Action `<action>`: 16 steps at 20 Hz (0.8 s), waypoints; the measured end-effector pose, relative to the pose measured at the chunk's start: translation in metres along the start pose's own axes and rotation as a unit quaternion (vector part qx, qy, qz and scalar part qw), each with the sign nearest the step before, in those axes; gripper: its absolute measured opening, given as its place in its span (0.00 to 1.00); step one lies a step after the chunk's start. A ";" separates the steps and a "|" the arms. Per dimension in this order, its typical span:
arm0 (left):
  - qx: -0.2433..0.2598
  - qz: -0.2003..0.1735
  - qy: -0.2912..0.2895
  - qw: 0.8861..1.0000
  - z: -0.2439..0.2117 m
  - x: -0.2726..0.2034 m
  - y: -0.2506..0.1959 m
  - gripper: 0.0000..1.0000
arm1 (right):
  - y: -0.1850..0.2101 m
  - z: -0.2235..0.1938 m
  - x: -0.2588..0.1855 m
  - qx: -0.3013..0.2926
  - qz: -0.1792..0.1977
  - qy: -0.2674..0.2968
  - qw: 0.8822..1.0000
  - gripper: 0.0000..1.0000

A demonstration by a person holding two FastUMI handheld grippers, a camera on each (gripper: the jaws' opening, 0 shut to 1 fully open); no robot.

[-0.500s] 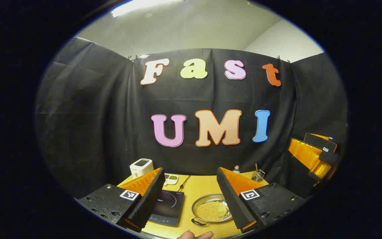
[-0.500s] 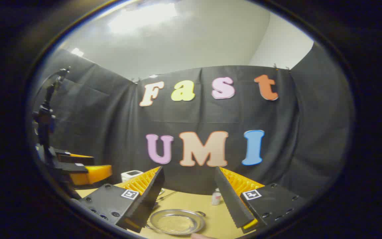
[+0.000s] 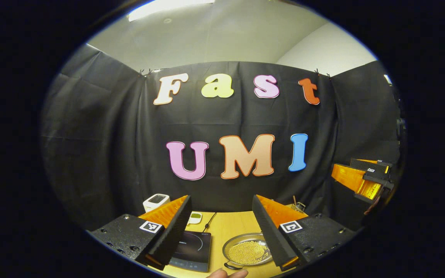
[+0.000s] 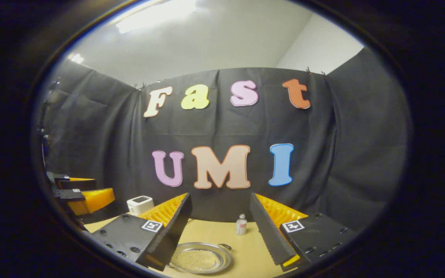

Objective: First push the handle of the pot to place it horizontally, then grasp the pot with both hands and set it on the induction cooktop.

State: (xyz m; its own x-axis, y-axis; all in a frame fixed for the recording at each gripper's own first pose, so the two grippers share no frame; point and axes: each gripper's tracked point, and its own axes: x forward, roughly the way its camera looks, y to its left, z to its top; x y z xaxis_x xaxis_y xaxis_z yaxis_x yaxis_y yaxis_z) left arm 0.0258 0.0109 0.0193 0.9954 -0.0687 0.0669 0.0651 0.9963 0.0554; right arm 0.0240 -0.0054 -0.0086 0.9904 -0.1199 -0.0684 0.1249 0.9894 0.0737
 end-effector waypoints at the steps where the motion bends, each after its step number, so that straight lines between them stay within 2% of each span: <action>1: 0.006 -0.001 -0.001 1.000 -0.001 0.000 0.003 0.92 | 0.000 0.001 0.001 0.005 -0.006 -0.001 1.000 0.96; 5: 0.014 -0.006 -0.016 1.000 0.005 -0.001 0.010 0.95 | 0.006 -0.006 0.002 -0.005 -0.010 0.007 1.000 0.95; 7: 0.018 -0.009 -0.015 1.000 0.002 -0.001 0.011 0.95 | 0.013 -0.010 0.000 -0.002 -0.007 0.016 1.000 0.95; 8: 0.017 -0.009 -0.012 1.000 0.001 -0.001 0.013 0.92 | 0.015 -0.010 0.000 0.001 -0.006 0.017 1.000 0.95; 9: 0.015 -0.009 -0.012 1.000 0.001 -0.002 0.013 0.94 | 0.014 -0.009 0.000 0.001 -0.007 0.017 1.000 0.95; 13: 0.011 -0.001 -0.004 1.000 -0.004 -0.004 0.019 0.92 | 0.011 -0.013 -0.003 0.007 -0.010 0.023 1.000 0.95; 14: 0.010 0.002 -0.004 1.000 -0.005 -0.005 0.021 0.95 | 0.014 -0.014 -0.003 0.010 -0.006 0.024 1.000 0.95; 15: 0.008 0.007 -0.003 1.000 -0.005 -0.007 0.023 0.92 | 0.014 -0.015 -0.004 0.010 -0.005 0.023 1.000 0.94; 16: 0.008 0.011 -0.002 1.000 -0.005 -0.008 0.026 0.94 | 0.015 -0.015 -0.005 0.009 -0.003 0.024 1.000 0.88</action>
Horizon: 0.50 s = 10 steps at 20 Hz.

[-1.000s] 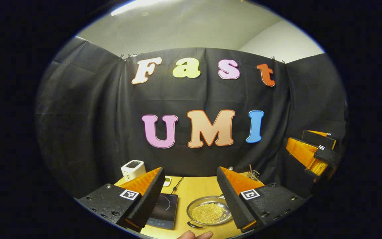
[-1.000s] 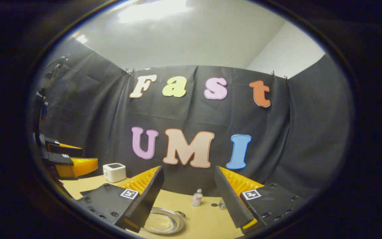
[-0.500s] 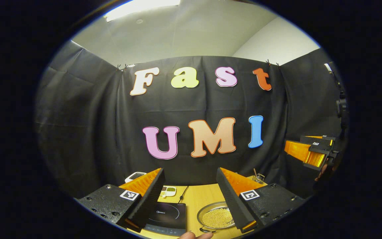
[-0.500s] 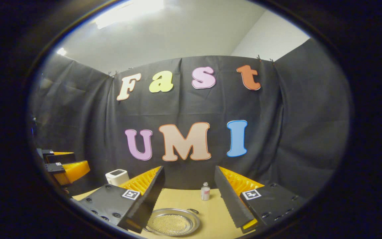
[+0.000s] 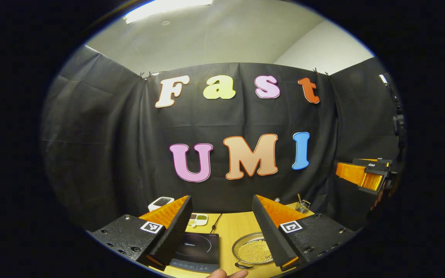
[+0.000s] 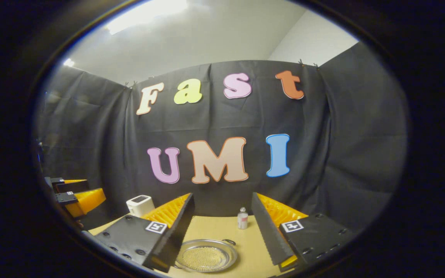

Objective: First push the handle of the pot to place it horizontally, then grasp the pot with both hands and set it on the induction cooktop.

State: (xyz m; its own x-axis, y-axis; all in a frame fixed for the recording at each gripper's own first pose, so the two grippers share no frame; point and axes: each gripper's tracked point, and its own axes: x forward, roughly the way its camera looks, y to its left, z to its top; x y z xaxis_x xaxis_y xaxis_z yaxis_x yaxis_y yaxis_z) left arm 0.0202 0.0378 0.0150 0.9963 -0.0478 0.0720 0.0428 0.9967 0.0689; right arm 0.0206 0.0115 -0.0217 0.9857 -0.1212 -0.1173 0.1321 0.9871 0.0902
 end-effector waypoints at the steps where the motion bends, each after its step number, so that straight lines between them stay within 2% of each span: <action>1: -0.001 0.001 0.002 1.000 -0.003 -0.001 0.001 0.92 | 0.004 -0.003 0.000 0.000 0.008 0.003 1.000 0.80; 2: 0.000 0.000 0.005 1.000 -0.004 -0.002 0.002 0.92 | 0.009 -0.006 0.000 0.002 0.016 0.009 1.000 0.77; 3: 0.001 0.000 0.005 1.000 -0.004 -0.002 0.003 0.94 | 0.013 -0.010 0.000 0.002 0.022 0.015 1.000 0.63; 5: 0.004 0.003 0.003 1.000 -0.003 -0.002 0.009 0.94 | 0.018 -0.015 0.000 0.000 0.030 0.026 0.999 0.45; 7: 0.003 0.004 0.001 1.000 -0.004 -0.003 0.013 0.94 | 0.025 -0.015 -0.004 -0.004 0.036 0.026 0.999 0.49; 8: 0.001 0.004 0.002 1.000 -0.005 -0.003 0.013 0.92 | 0.027 -0.014 -0.006 -0.011 0.036 0.031 0.999 0.42; 10: 0.000 0.000 0.002 1.000 -0.004 -0.005 0.016 0.94 | 0.039 -0.026 0.000 -0.017 0.050 0.044 0.998 0.16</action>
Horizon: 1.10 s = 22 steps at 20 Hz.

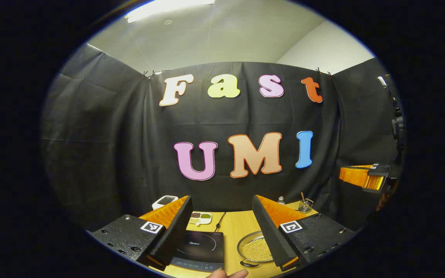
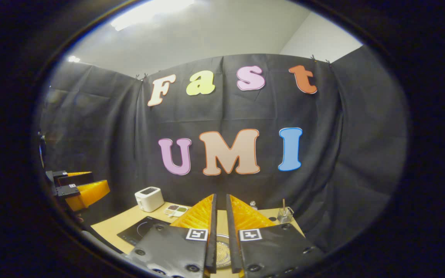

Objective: First push the handle of the pot to place it horizontally, then grasp the pot with both hands and set it on the induction cooktop.

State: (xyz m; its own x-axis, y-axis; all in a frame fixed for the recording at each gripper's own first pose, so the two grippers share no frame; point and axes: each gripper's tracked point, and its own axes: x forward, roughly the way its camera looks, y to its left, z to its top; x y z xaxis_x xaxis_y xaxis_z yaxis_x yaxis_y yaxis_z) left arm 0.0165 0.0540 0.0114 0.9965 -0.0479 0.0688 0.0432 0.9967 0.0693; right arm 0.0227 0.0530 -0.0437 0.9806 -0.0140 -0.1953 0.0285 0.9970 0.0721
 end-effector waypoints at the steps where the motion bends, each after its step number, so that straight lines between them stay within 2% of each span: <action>1: 0.002 -0.002 -0.001 1.000 -0.001 0.000 0.001 0.94 | 0.005 -0.006 0.005 -0.003 0.003 0.010 1.000 0.14; 2: 0.005 -0.003 -0.004 1.000 0.001 -0.001 0.003 0.94 | 0.006 -0.013 0.004 -0.007 0.001 0.016 1.000 0.15; 4: 0.007 -0.006 -0.010 1.000 0.002 -0.003 0.006 0.94 | 0.016 -0.023 0.009 0.015 0.014 0.037 0.999 0.00; 5: 0.005 -0.009 -0.011 1.000 0.001 -0.004 0.008 0.92 | 0.023 -0.027 0.006 0.026 0.018 0.053 0.998 0.04; 6: 0.002 -0.012 -0.011 1.000 0.000 -0.006 0.008 0.92 | 0.023 -0.035 0.006 0.027 0.013 0.061 0.998 0.00; 9: -0.005 -0.024 -0.010 1.000 -0.006 -0.009 0.011 0.92 | 0.025 -0.048 0.011 0.028 0.004 0.073 0.997 0.03; 11: -0.010 -0.024 -0.007 1.000 -0.011 -0.009 0.017 0.92 | 0.028 -0.058 0.011 0.035 0.003 0.080 0.996 0.00; 14: -0.018 -0.009 -0.006 1.000 -0.014 -0.007 0.026 0.94 | 0.026 -0.095 0.011 0.036 0.005 0.122 0.992 0.00; 15: -0.018 -0.005 -0.006 1.000 -0.015 -0.003 0.027 0.92 | 0.025 -0.106 0.012 0.040 0.009 0.137 0.990 0.02; 16: -0.015 0.000 -0.005 1.000 -0.015 0.001 0.026 0.91 | 0.025 -0.116 0.013 0.045 0.014 0.152 0.987 0.00; 17: -0.012 0.006 0.001 1.000 -0.019 0.004 0.026 0.95 | 0.023 -0.128 0.014 0.046 0.019 0.168 0.985 0.02; 18: -0.013 0.010 0.006 1.000 -0.021 0.006 0.024 0.91 | 0.022 -0.141 0.015 0.046 0.027 0.181 0.982 0.00; 19: -0.017 0.010 0.006 1.000 -0.020 0.010 0.021 0.95 | 0.021 -0.152 0.017 0.043 0.035 0.192 0.980 0.00; 21: -0.019 0.022 0.017 0.999 -0.027 0.017 0.022 0.91 | 0.015 -0.177 0.020 0.031 0.045 0.219 0.974 0.02; 22: -0.020 0.027 0.025 0.999 -0.031 0.020 0.022 0.95 | 0.015 -0.189 0.021 0.027 0.053 0.232 0.971 0.00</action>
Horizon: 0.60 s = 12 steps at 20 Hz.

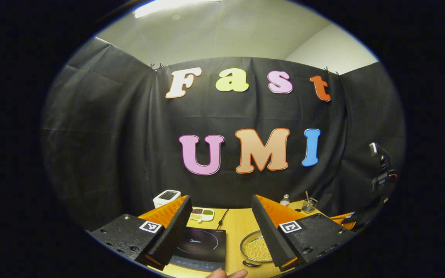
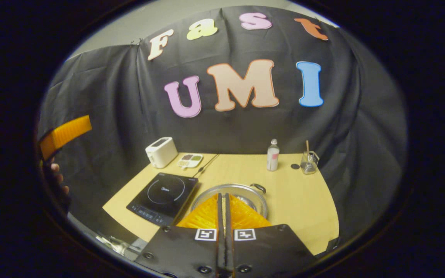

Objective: First push the handle of the pot to place it horizontally, then grasp the pot with both hands and set it on the induction cooktop.

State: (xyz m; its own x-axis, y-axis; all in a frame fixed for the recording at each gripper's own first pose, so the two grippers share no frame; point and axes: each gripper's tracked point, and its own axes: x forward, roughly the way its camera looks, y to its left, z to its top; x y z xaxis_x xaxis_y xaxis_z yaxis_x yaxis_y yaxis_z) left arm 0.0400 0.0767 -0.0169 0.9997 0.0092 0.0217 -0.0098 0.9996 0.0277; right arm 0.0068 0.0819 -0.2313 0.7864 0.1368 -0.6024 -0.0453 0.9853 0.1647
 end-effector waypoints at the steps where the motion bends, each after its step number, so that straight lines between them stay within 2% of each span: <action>1: 0.001 0.005 0.008 1.000 -0.004 0.004 -0.001 0.95 | 0.000 -0.012 0.005 -0.004 0.008 0.014 1.000 0.00; 4: 0.015 0.024 0.023 0.999 -0.009 0.011 0.001 0.95 | 0.001 -0.044 0.019 -0.006 0.033 0.055 0.998 0.00; 5: 0.020 0.030 0.024 0.999 -0.010 0.012 0.002 0.95 | 0.002 -0.055 0.022 -0.001 0.040 0.070 0.997 0.03; 7: 0.023 0.036 0.022 0.999 -0.011 0.014 0.001 0.95 | 0.005 -0.081 0.029 0.001 0.049 0.104 0.993 0.00; 8: 0.022 0.034 0.026 0.999 -0.015 0.017 -0.002 0.91 | 0.005 -0.092 0.032 0.004 0.048 0.119 0.992 0.02; 9: 0.021 0.030 0.028 0.999 -0.018 0.020 -0.003 0.95 | 0.010 -0.103 0.034 0.007 0.051 0.130 0.990 0.03; 10: 0.021 0.026 0.028 0.999 -0.019 0.025 -0.004 0.95 | 0.012 -0.111 0.037 0.011 0.049 0.139 0.989 0.00; 12: 0.018 0.016 0.023 0.999 -0.020 0.038 0.000 0.92 | 0.015 -0.128 0.045 0.018 0.042 0.159 0.986 0.02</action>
State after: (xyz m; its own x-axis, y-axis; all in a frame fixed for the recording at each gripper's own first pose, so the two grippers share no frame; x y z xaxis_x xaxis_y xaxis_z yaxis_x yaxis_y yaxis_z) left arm 0.0783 0.0778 -0.0357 0.9988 0.0432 -0.0226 -0.0417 0.9971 0.0642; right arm -0.0371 0.1157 -0.3561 0.5469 0.2491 -0.7993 -0.0762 0.9656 0.2488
